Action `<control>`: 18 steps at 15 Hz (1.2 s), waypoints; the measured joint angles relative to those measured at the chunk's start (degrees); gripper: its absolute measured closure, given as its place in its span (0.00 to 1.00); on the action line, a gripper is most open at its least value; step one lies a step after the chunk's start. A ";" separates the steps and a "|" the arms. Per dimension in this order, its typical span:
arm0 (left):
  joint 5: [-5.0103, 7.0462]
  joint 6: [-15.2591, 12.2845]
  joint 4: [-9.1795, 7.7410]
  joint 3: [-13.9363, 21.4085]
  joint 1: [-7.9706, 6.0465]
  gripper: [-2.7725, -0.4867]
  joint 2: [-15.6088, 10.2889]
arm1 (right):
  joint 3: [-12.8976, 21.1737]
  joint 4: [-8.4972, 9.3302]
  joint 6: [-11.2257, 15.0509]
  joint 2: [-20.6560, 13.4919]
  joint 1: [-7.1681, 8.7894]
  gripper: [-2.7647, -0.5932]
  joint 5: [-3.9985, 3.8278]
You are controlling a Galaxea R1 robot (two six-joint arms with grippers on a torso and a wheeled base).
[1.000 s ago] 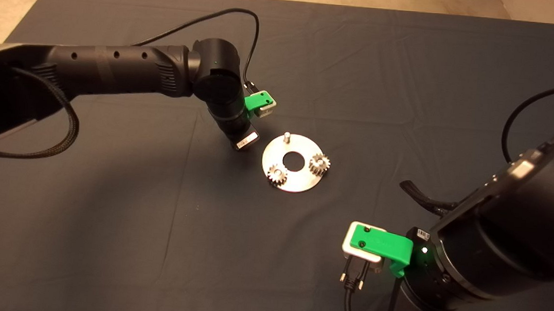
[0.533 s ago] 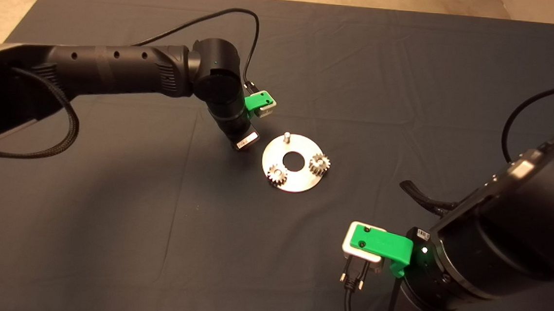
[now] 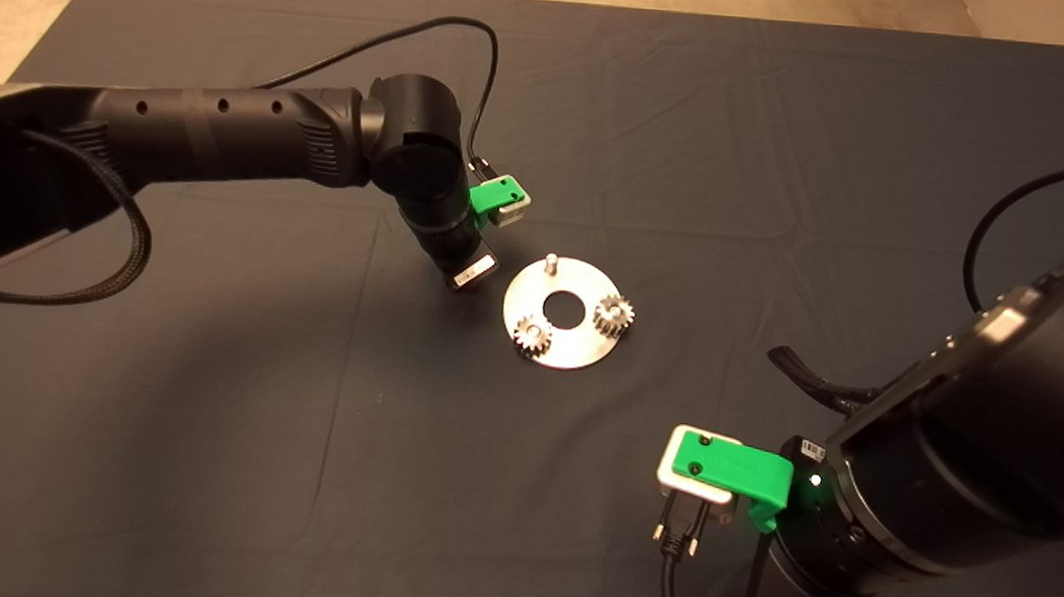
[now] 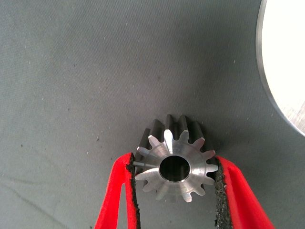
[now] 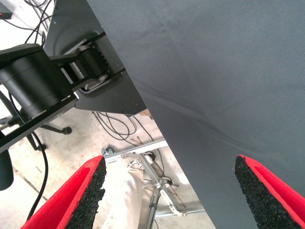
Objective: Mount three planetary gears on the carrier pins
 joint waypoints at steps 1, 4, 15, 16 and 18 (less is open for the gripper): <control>0.85 0.00 -0.25 0.01 -0.33 0.93 0.17 | 0.00 0.00 0.00 -0.02 0.00 0.35 0.00; 2.76 -0.01 -1.13 0.15 -4.32 0.93 0.61 | 0.00 0.00 0.00 0.16 0.00 0.35 0.00; 3.40 -3.83 -2.23 2.13 -7.02 0.93 7.16 | 0.00 0.10 0.00 0.57 0.02 0.35 -0.02; 3.23 -4.34 -2.23 2.27 -7.25 0.93 7.64 | 0.00 0.10 0.00 0.57 0.02 0.35 0.00; 3.12 -5.22 -2.26 2.35 -7.52 0.93 8.14 | 0.00 0.11 0.01 0.57 0.05 0.35 -0.02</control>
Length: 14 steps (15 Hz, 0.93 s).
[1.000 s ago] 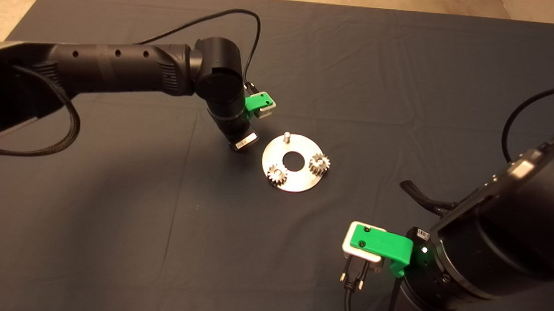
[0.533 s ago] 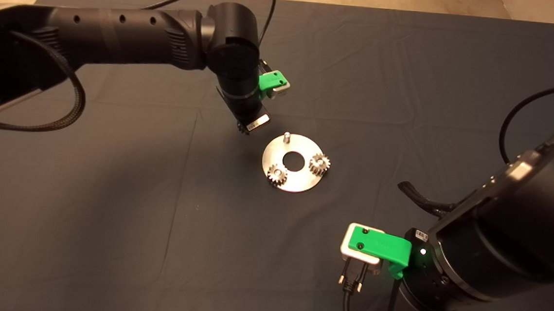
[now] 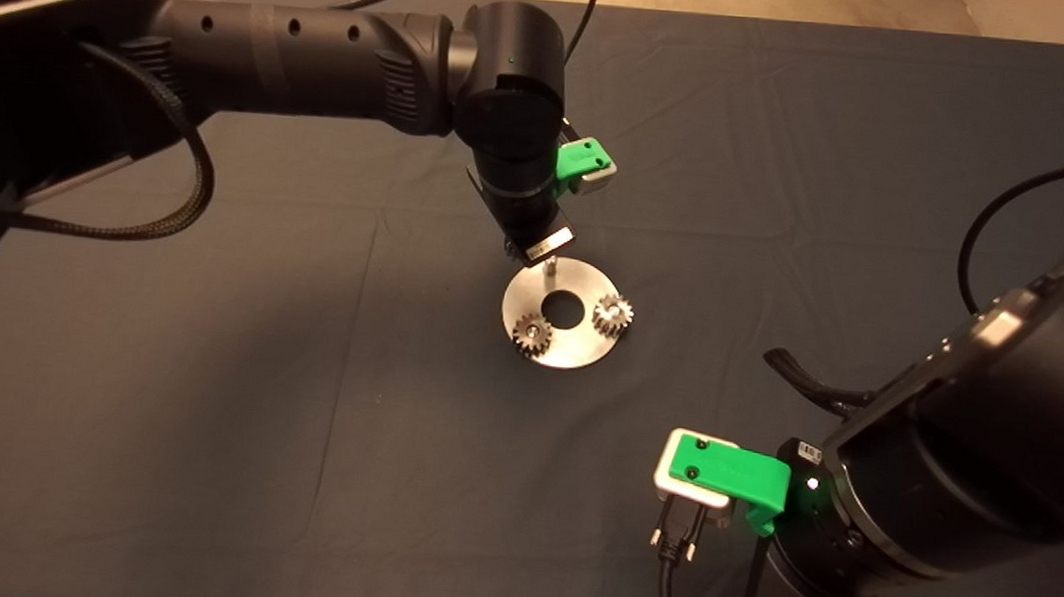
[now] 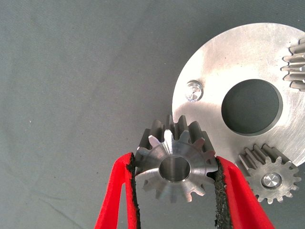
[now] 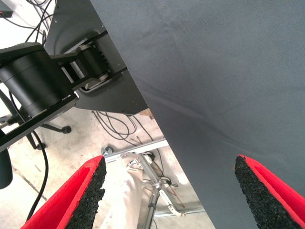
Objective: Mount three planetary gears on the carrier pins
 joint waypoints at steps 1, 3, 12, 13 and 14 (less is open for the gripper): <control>0.18 -0.16 0.00 -0.02 0.02 0.93 -0.04 | 0.00 0.00 -0.01 0.00 0.00 0.35 -0.02; 0.18 -0.22 0.02 -0.04 0.02 0.93 -0.04 | 0.00 0.00 -0.01 0.00 0.00 0.35 0.00; -2.05 -3.41 0.02 -1.41 0.05 0.93 -0.04 | 0.00 0.01 -0.01 0.00 0.09 0.35 0.00; -2.21 -3.60 0.05 -1.46 0.05 0.93 -0.04 | 0.00 0.00 -0.01 0.00 0.09 0.35 0.00; -2.21 -3.66 0.05 -1.49 0.07 0.93 0.00 | 0.00 0.00 -0.01 0.00 0.10 0.35 0.00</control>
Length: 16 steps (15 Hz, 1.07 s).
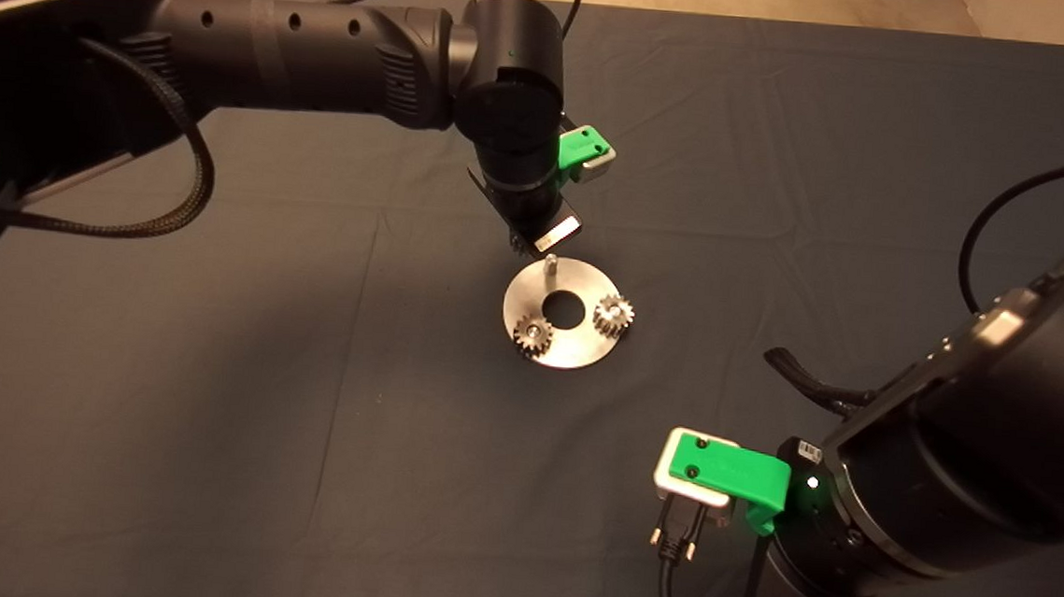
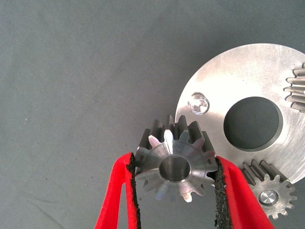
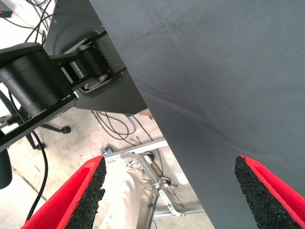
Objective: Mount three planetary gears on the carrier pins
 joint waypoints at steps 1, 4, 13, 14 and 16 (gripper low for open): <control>0.02 -0.09 0.00 -0.01 0.00 0.93 0.13 | 0.00 0.01 0.00 0.00 0.00 0.35 0.00; -0.10 -0.37 -0.02 -0.06 0.00 0.93 1.72 | 0.00 0.02 0.00 0.37 0.00 0.35 0.00; -1.73 -0.53 0.12 -2.32 0.90 0.93 3.74 | 0.00 0.02 0.00 0.63 0.00 0.35 0.00; -1.73 -0.53 0.12 -2.32 1.56 0.93 3.76 | 0.00 0.02 0.00 0.65 0.00 0.35 0.00; -1.64 -0.52 0.12 -2.44 2.38 0.93 3.77 | 0.00 0.02 0.00 0.66 0.00 0.35 0.00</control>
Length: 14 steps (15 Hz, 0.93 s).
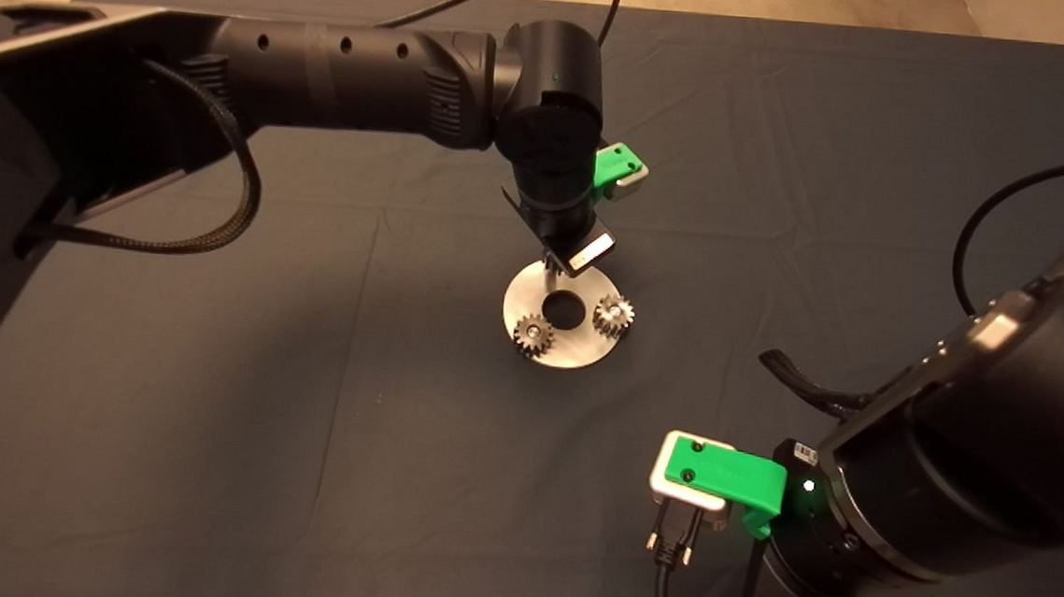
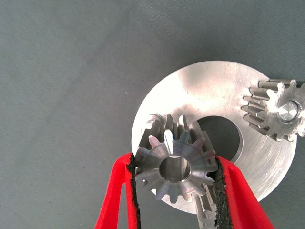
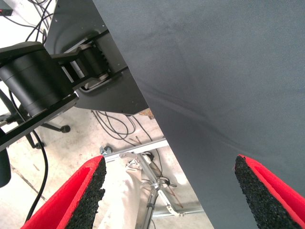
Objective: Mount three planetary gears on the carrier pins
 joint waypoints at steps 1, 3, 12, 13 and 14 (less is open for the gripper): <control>-0.05 0.00 0.00 -0.10 0.00 0.93 0.00 | 0.00 0.00 0.00 0.00 0.00 0.35 0.00; -0.06 0.00 0.68 -0.11 0.02 0.93 -0.01 | 0.00 0.00 0.00 0.00 0.00 0.35 0.00; 0.02 0.18 2.72 -0.13 0.87 0.93 -0.17 | 0.00 0.00 0.00 0.00 0.00 0.35 0.00; 0.01 0.18 3.02 -0.13 1.32 0.93 -0.17 | 0.00 0.00 0.00 0.00 0.00 0.35 0.00; 0.02 0.20 3.84 -0.13 1.74 0.93 -0.16 | 0.00 0.01 0.00 0.00 0.00 0.35 0.00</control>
